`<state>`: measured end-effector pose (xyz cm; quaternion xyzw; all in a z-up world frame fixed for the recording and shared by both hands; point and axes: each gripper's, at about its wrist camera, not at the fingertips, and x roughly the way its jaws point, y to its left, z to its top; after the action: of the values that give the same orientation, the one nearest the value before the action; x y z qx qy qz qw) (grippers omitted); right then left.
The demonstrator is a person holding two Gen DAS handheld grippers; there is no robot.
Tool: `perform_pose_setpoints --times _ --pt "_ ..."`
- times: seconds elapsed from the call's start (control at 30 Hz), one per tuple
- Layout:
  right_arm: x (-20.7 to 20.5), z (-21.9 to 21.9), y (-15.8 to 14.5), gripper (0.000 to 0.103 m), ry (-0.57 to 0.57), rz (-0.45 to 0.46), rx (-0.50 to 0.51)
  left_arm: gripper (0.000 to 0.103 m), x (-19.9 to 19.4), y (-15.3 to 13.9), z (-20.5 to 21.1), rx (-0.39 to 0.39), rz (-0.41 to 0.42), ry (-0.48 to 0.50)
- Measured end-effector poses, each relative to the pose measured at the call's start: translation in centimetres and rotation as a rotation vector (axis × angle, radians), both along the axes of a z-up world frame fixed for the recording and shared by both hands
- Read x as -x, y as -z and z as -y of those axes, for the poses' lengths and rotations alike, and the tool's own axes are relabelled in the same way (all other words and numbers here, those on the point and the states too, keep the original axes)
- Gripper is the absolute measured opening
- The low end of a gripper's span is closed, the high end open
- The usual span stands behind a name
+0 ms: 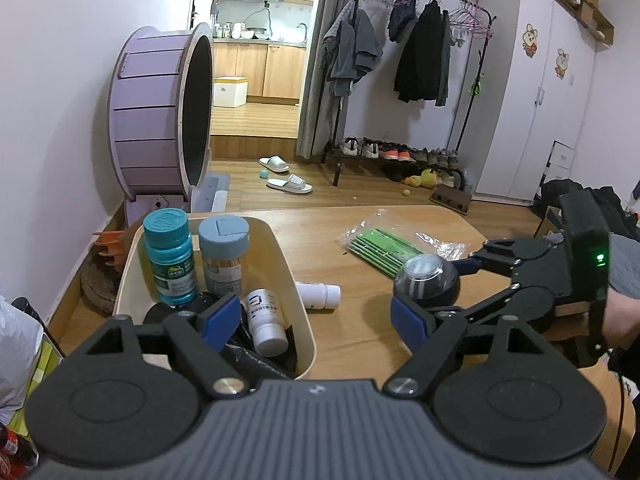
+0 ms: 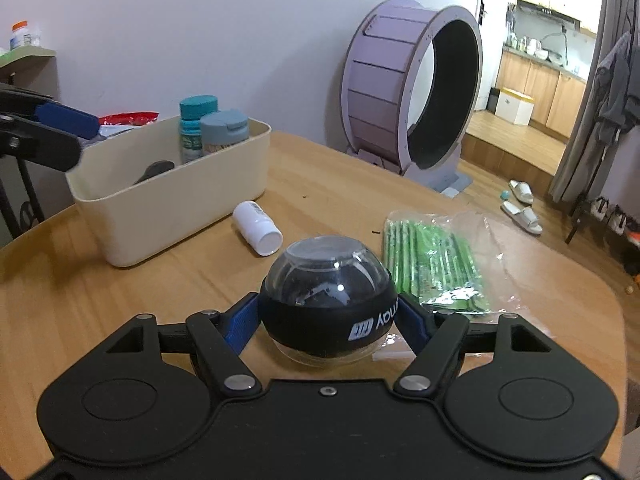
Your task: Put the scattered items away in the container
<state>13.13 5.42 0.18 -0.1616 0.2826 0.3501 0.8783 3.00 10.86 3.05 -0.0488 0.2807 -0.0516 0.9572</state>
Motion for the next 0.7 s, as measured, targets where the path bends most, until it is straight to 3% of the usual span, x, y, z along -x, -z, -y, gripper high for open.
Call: perform_pose_setpoints --times 0.3,0.7 --pt "0.7 -0.9 -0.3 0.071 -0.027 -0.012 0.059 0.081 0.1 -0.1 0.1 0.0 0.004 0.005" --pt "1.0 -0.9 -0.7 0.071 -0.047 -0.017 0.067 0.081 0.1 0.3 0.8 0.01 -0.011 0.099"
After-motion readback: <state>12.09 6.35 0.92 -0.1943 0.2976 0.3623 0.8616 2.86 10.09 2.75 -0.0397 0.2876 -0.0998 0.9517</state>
